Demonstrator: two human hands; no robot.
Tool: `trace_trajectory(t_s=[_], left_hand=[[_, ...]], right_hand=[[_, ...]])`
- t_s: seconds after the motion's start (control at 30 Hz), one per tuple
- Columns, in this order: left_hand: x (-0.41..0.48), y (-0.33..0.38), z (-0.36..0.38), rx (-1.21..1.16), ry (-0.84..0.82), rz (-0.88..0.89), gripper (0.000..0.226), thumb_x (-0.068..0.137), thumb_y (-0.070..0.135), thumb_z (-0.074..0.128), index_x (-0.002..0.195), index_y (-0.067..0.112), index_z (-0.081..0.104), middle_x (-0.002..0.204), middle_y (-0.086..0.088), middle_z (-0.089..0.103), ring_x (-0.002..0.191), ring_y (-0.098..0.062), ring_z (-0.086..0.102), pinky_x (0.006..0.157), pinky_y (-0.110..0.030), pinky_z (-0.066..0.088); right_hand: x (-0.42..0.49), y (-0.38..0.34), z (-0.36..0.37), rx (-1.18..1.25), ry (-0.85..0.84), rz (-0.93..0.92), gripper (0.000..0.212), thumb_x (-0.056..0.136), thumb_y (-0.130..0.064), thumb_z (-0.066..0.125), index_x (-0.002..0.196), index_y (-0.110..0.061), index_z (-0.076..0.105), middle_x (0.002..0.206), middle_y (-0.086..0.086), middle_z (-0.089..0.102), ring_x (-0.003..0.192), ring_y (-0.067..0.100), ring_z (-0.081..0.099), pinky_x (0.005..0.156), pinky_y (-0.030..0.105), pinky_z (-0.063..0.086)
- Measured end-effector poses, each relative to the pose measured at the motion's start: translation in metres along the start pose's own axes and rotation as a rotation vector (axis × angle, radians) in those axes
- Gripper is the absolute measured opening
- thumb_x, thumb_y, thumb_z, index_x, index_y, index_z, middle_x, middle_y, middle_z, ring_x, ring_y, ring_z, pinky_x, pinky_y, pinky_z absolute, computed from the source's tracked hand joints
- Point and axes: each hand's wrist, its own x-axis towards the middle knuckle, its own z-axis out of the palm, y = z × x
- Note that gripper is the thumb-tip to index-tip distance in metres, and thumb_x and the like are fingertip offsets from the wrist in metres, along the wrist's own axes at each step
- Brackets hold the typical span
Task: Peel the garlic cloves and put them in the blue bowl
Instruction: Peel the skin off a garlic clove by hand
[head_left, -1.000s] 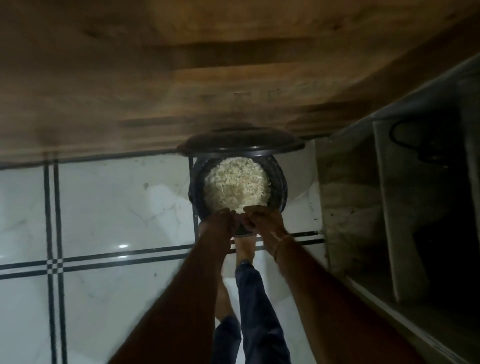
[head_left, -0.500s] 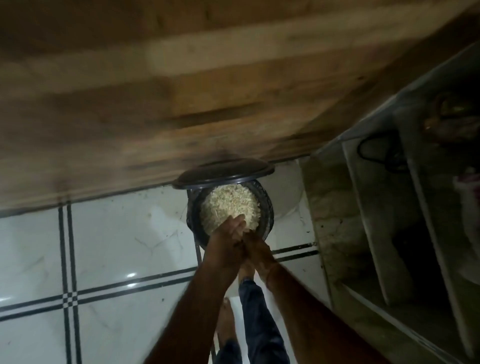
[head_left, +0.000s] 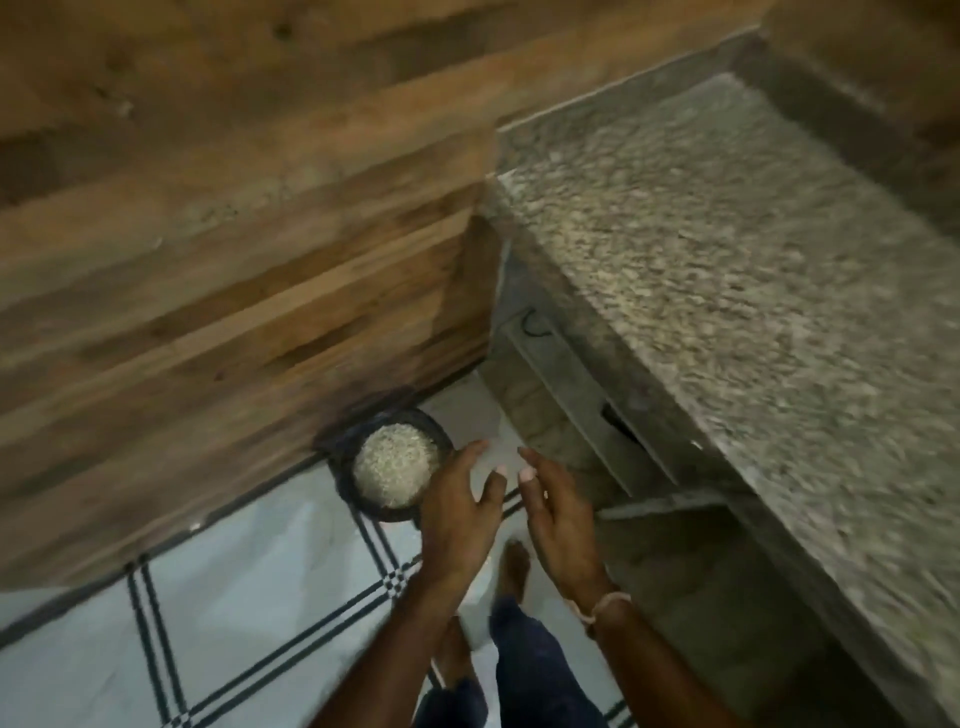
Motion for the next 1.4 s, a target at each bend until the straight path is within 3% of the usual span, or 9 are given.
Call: trace_trajectory(t_s=[0.2,0.37,0.57,0.67,0.73,0.87,1.03,1.23,1.4], left_hand=[[-0.084,0.075,0.082,0.168,-0.227,0.358,0.032,0.098,0.036,0.065,0.13,0.033,0.066,0.13,0.013,0.064,0.123,-0.01,0.057,0.1,-0.023,0.042],[-0.13,0.121,0.177,0.179,-0.344,0.519,0.031,0.099,0.034,0.067,0.13,0.03,0.067,0.132,0.007,0.066,0.122,-0.015,0.061,0.102,-0.037,0.052],[-0.188,0.163,0.304,0.241,-0.473,0.585,0.032,0.097,0.019,0.069,0.129,0.025,0.068,0.133,0.007,0.064,0.125,-0.012,0.057,0.108,-0.03,0.046],[-0.205,0.168,0.356,0.275,-0.517,0.57,0.033,0.097,0.019,0.07,0.129,0.025,0.069,0.132,0.007,0.064,0.121,-0.01,0.059,0.1,-0.017,0.046],[-0.21,0.173,0.381,0.273,-0.554,0.546,0.033,0.097,0.021,0.069,0.129,0.028,0.068,0.131,0.009,0.063,0.112,-0.009,0.063,0.093,-0.024,0.053],[-0.201,0.188,0.417,0.318,-0.506,0.548,0.029,0.096,0.017,0.07,0.126,0.022,0.069,0.121,0.007,0.064,0.095,0.005,0.06,0.076,-0.009,0.045],[-0.163,0.197,0.464,0.47,-0.462,0.571,0.031,0.09,0.016,0.075,0.121,0.017,0.069,0.11,0.0,0.065,0.098,-0.019,0.066,0.085,-0.034,0.055],[-0.142,0.2,0.496,0.578,-0.452,0.691,0.021,0.09,0.012,0.07,0.091,0.032,0.062,0.092,0.013,0.056,0.08,-0.007,0.058,0.063,-0.028,0.044],[-0.138,0.203,0.497,0.517,-0.469,0.636,0.028,0.093,0.004,0.065,0.085,0.03,0.059,0.088,0.014,0.059,0.078,0.001,0.057,0.061,-0.027,0.044]], right_hand=[[-0.091,0.022,-0.137,-0.078,0.351,-0.054,0.024,0.111,-0.038,0.049,0.122,-0.033,0.07,0.119,-0.018,0.067,0.112,-0.002,0.063,0.097,0.027,0.053],[-0.141,0.06,-0.241,-0.09,0.552,-0.007,0.019,0.108,-0.035,0.053,0.118,-0.046,0.066,0.118,-0.019,0.068,0.113,-0.012,0.058,0.096,0.006,0.042],[-0.183,0.133,-0.353,-0.034,0.714,0.081,0.031,0.107,-0.043,0.053,0.126,-0.028,0.072,0.124,-0.017,0.069,0.112,0.003,0.066,0.096,0.035,0.057],[-0.189,0.161,-0.4,-0.06,0.729,0.109,0.04,0.104,-0.046,0.05,0.127,-0.023,0.073,0.125,-0.011,0.07,0.111,0.01,0.068,0.097,0.039,0.056],[-0.188,0.176,-0.427,-0.089,0.709,0.146,0.034,0.107,-0.039,0.053,0.13,-0.022,0.072,0.128,-0.007,0.07,0.113,0.012,0.067,0.098,0.038,0.055],[-0.177,0.198,-0.464,-0.165,0.625,0.197,0.029,0.106,-0.029,0.063,0.134,-0.023,0.068,0.129,-0.008,0.066,0.108,0.008,0.067,0.089,0.022,0.049],[-0.151,0.22,-0.485,-0.256,0.632,0.308,0.029,0.095,-0.019,0.072,0.124,-0.021,0.067,0.119,0.001,0.063,0.109,0.024,0.066,0.09,0.039,0.055],[-0.128,0.22,-0.506,-0.365,0.639,0.379,0.028,0.092,-0.022,0.075,0.115,-0.017,0.062,0.115,0.004,0.056,0.105,0.028,0.057,0.079,0.037,0.046],[-0.115,0.222,-0.507,-0.364,0.656,0.434,0.036,0.091,-0.016,0.078,0.123,-0.018,0.062,0.122,0.003,0.053,0.105,0.027,0.058,0.077,0.036,0.048]])
